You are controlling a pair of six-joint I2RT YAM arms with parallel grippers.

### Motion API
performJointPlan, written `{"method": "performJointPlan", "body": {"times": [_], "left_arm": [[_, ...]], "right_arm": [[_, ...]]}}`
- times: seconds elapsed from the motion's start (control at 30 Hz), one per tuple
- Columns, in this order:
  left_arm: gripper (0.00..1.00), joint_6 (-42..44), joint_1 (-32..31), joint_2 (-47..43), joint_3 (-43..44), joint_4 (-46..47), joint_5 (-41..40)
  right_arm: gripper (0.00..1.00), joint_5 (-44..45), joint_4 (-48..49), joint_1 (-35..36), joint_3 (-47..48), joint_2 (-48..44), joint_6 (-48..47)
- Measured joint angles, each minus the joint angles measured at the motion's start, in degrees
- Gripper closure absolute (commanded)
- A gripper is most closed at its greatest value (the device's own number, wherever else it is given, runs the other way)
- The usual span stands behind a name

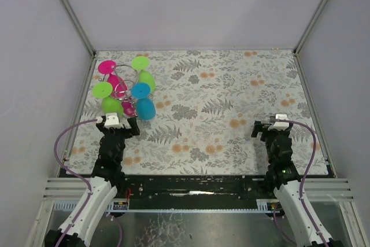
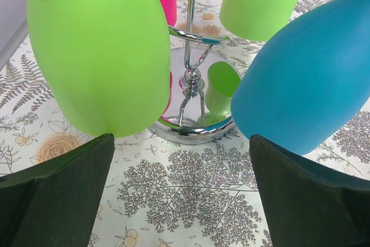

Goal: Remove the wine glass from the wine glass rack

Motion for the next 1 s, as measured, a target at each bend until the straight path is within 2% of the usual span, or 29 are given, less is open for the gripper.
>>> {"method": "performJointPlan", "body": {"times": [0.3,0.63,0.8,1.0], "left_arm": [[0.00,0.02,0.00,0.02,0.00,0.00,0.13],[0.02,0.85,-0.02,-0.24,0.00,-0.85,3.37],[0.00,0.31,0.00,-0.28,0.55,-3.04,1.70],[0.00,0.02,0.00,-1.01,5.40,-8.74,-1.55]], "right_arm": [[0.01,0.20,0.00,0.00,0.00,0.00,0.04],[0.01,6.10,-1.49,0.00,0.00,-1.38,1.81],[0.01,5.99,-4.48,0.00,0.50,1.25,1.79],[0.01,5.42,-9.92,0.00,6.29,1.90,-0.92]]}}
